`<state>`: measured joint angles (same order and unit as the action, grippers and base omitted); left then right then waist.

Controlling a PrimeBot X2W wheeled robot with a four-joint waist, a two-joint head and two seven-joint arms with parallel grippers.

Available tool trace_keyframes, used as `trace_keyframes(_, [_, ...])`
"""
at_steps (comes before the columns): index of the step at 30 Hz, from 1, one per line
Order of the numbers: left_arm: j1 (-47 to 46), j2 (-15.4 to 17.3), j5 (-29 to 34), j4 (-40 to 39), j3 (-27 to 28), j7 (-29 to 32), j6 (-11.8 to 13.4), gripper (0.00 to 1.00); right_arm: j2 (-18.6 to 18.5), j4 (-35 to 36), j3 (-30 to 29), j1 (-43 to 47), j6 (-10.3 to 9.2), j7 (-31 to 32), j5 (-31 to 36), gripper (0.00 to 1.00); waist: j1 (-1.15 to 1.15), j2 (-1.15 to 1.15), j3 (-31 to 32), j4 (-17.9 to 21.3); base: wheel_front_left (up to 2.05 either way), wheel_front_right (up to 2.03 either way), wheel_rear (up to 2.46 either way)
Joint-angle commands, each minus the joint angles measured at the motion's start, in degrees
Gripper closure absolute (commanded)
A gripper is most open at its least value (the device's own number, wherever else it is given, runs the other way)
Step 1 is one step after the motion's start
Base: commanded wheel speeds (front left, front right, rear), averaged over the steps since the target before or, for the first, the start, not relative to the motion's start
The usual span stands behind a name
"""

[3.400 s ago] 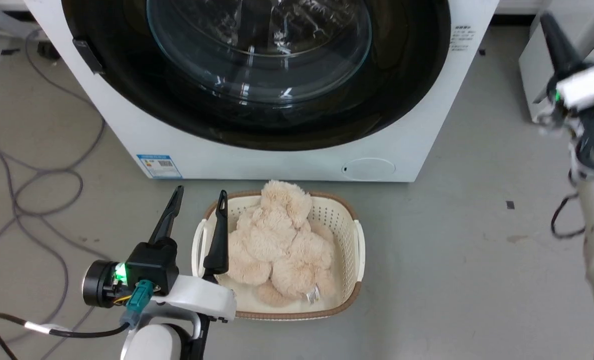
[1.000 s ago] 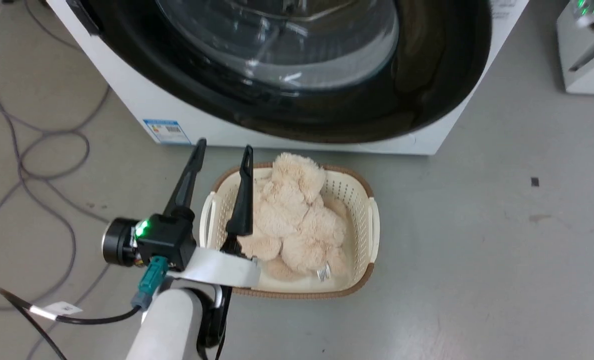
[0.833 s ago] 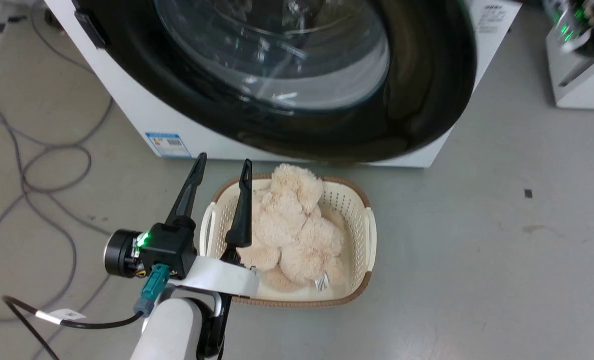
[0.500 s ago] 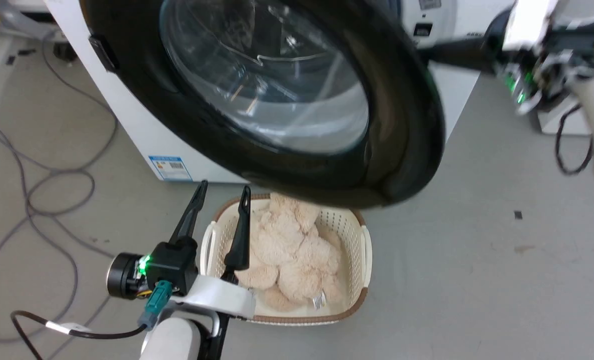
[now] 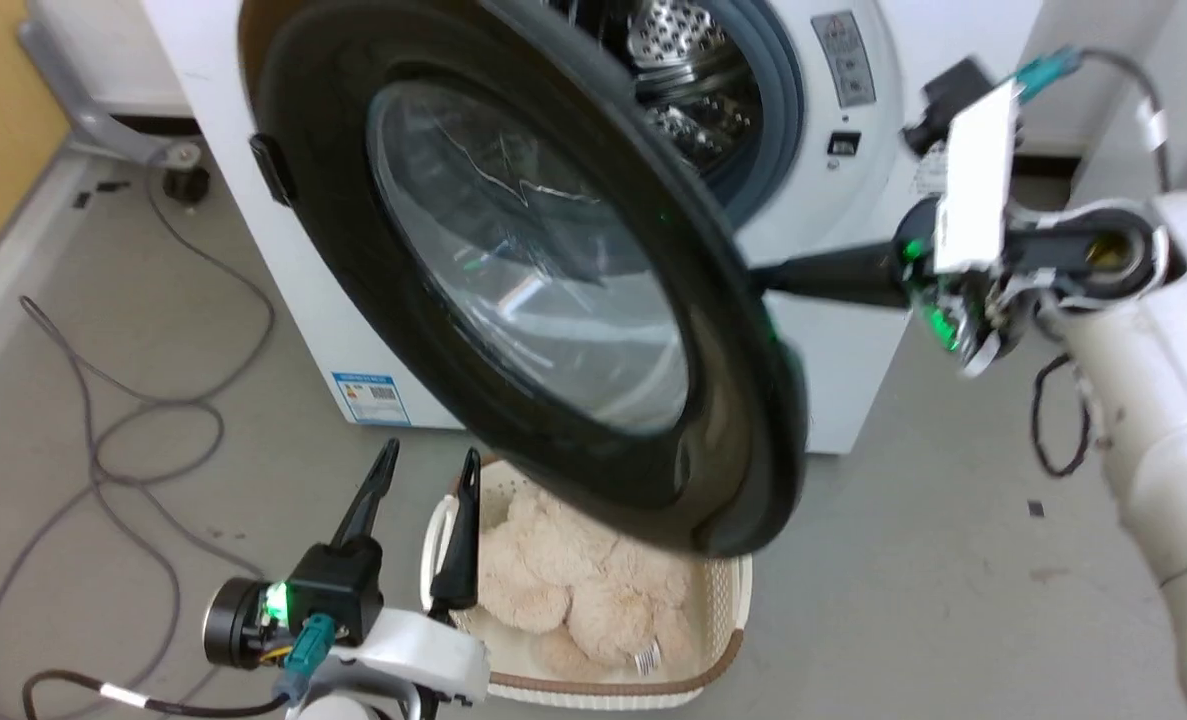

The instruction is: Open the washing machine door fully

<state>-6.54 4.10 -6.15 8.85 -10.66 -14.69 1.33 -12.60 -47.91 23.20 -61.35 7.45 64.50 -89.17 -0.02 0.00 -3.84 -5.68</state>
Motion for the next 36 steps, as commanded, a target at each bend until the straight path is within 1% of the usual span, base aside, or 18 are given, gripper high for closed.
trace_keyframes(1, [1.0, 0.17, 0.07, 0.28, 0.06, -0.3, -0.07, 0.0, 2.64, 1.11, 0.79, 2.73, 0.03, 0.47, -0.57, 1.0, 0.02, 0.0, 0.87, -0.58, 0.0, 0.0, 0.0])
trace_keyframes(12, [3.06, 0.86, -0.41, 1.38, 0.5, -0.3, 0.23, 0.0, 5.12, 11.56, 2.12, 11.01, 0.03, 3.15, -3.42, 1.0, 0.02, 0.0, 2.33, -1.8, 0.0, 0.0, 0.0])
trace_keyframes(18, [3.75, 1.14, -0.58, 1.65, 0.55, -0.3, 0.37, 0.0, 5.46, 15.71, 2.31, 15.14, 0.03, 3.14, -5.57, 1.0, 0.02, 0.0, 2.97, -2.1, 0.0, 0.0, 0.0])
trace_keyframes(21, [4.3, 1.25, -0.67, 1.78, 0.57, -0.3, 0.53, 0.0, 4.9, 18.13, 1.46, 17.94, 0.03, 1.55, -6.84, 1.0, 0.02, 0.0, 3.73, -2.06, 0.0, 0.0, 0.0])
trace_keyframes(24, [4.82, 1.38, -0.88, 1.83, 0.7, -0.3, 0.71, 0.0, 3.73, 21.87, -0.6, 21.66, 0.03, -2.3, -7.83, 1.0, 0.02, 0.0, 4.24, -1.87, 0.0, 0.0, 0.0])
trace_keyframes(26, [5.08, 1.49, -1.05, 1.8, 0.88, -0.3, 0.86, 0.0, 3.16, 24.74, -2.63, 24.97, 0.03, -5.93, -8.66, 0.74, 0.02, 0.0, 4.49, -1.59, 0.0, 0.0, 0.0])
trace_keyframes(27, [5.22, 1.55, -1.12, 1.78, 0.98, -0.3, 0.94, 0.0, 2.47, 26.51, -3.32, 26.72, 0.03, -7.74, -8.31, 0.64, 0.02, 0.0, 4.62, -1.41, 0.0, 0.0, 0.0])
trace_keyframes(28, [5.34, 1.62, -1.18, 1.8, 1.04, -0.3, 1.0, 0.0, 1.89, 28.18, -4.21, 28.69, 0.03, -9.92, -7.93, 0.37, 0.02, 0.0, 4.7, -1.25, 0.0, 0.0, 0.0])
trace_keyframes(29, [5.34, 1.62, -1.18, 1.8, 1.04, -0.3, 1.0, 0.0, 1.89, 28.18, -4.21, 28.69, 0.03, -9.92, -7.93, 0.37, 0.02, 0.0, 4.7, -1.25, 0.0, 0.0, 0.0])
trace_keyframes(30, [5.47, 1.7, -1.26, 1.8, 1.14, -0.3, 1.08, 0.0, 1.53, 29.77, -4.93, 30.83, 0.03, -11.63, -7.9, 0.0, 0.02, 0.0, 4.78, -1.01, 0.0, 0.0, 0.0])
trace_keyframes(32, [5.69, 1.88, -1.37, 1.87, 1.3, -0.3, 1.18, 0.0, 0.27, 33.06, -6.18, 35.19, 0.03, -15.24, -6.72, 0.0, 0.02, 0.0, 4.94, -0.56, 0.0, 0.0, 0.0])
trace_keyframes(34, [5.96, 2.09, -1.49, 1.97, 1.46, -0.3, 1.31, 0.0, -0.22, 35.51, -7.43, 39.66, 0.03, -18.99, -5.82, 0.0, 0.02, 0.0, 5.12, 0.07, 0.0, 0.0, 0.0])
trace_keyframes(36, [6.15, 2.27, -1.61, 2.14, 1.54, -0.3, 1.36, 0.0, -1.17, 37.69, -8.1, 43.9, 0.03, -23.06, -2.98, 0.0, 0.02, 0.0, 5.2, 0.62, 0.0, 0.0, 0.0])
